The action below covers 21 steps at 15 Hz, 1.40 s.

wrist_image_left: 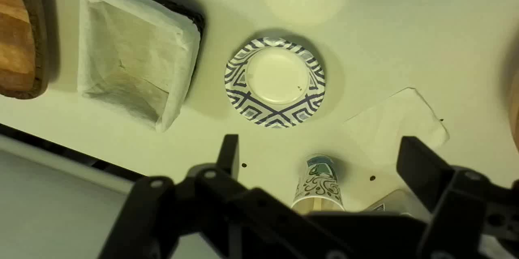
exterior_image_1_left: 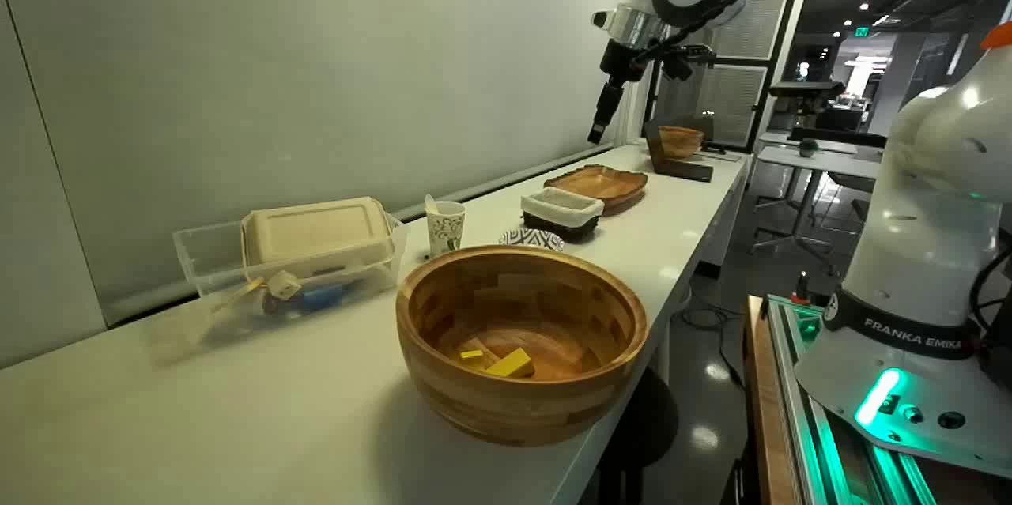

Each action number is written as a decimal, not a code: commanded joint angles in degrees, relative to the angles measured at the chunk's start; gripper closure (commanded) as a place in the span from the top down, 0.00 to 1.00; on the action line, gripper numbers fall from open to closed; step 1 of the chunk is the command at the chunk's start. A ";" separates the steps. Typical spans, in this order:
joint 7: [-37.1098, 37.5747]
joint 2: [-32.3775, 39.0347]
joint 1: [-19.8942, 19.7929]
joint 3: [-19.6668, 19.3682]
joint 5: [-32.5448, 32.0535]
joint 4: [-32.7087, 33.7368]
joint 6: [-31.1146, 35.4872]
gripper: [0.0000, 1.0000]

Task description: Pick up the yellow object from the bowl and put it on the counter

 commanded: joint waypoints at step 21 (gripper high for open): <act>22.06 5.02 7.58 14.76 11.89 -0.80 -11.03 1.00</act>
